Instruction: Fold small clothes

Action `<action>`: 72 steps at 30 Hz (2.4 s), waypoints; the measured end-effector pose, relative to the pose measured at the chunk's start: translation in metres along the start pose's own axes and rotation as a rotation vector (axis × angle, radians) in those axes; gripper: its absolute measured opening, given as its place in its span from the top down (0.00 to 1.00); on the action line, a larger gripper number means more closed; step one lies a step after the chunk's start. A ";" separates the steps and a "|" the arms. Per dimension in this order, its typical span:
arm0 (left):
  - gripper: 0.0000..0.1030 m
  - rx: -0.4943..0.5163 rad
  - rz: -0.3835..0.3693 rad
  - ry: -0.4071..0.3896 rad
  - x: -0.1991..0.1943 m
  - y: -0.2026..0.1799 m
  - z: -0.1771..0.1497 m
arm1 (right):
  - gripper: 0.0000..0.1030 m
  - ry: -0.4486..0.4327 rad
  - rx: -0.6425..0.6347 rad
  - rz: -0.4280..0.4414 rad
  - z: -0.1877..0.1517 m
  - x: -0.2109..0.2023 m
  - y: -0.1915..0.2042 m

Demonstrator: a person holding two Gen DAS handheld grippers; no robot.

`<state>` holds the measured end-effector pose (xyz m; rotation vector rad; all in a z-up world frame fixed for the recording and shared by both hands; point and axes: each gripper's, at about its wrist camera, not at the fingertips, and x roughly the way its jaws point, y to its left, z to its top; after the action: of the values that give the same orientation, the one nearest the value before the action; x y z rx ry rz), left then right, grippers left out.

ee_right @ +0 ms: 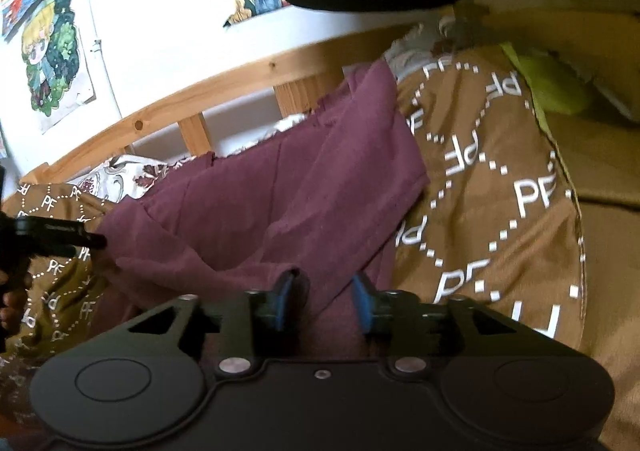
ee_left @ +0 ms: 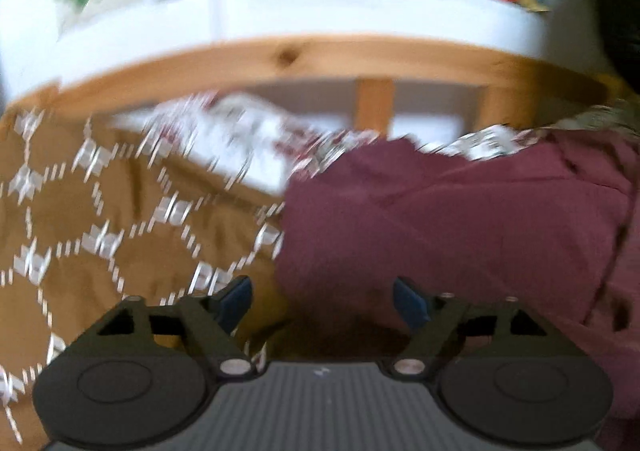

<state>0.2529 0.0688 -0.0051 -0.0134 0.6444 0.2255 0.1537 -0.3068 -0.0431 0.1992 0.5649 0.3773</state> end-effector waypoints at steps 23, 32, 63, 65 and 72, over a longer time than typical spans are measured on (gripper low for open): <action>0.33 0.351 0.047 -0.015 0.064 -0.093 0.009 | 0.66 -0.025 -0.171 0.140 -0.002 0.021 0.016; 0.32 0.281 0.081 -0.023 0.060 -0.090 0.012 | 0.96 -0.026 -0.039 0.080 0.010 0.021 -0.004; 0.01 0.227 -0.297 0.075 -0.157 -0.014 -0.104 | 0.01 -0.104 -0.213 -0.005 0.006 -0.049 0.045; 0.01 0.263 -0.314 0.077 -0.167 -0.015 -0.114 | 0.01 -0.105 -0.218 -0.002 0.002 -0.064 0.050; 0.01 0.349 -0.352 0.123 -0.174 -0.029 -0.142 | 0.01 -0.035 -0.301 -0.053 -0.024 -0.106 0.062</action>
<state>0.0399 -0.0071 -0.0160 0.1949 0.7854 -0.2305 0.0396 -0.2908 0.0058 -0.0977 0.4712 0.4017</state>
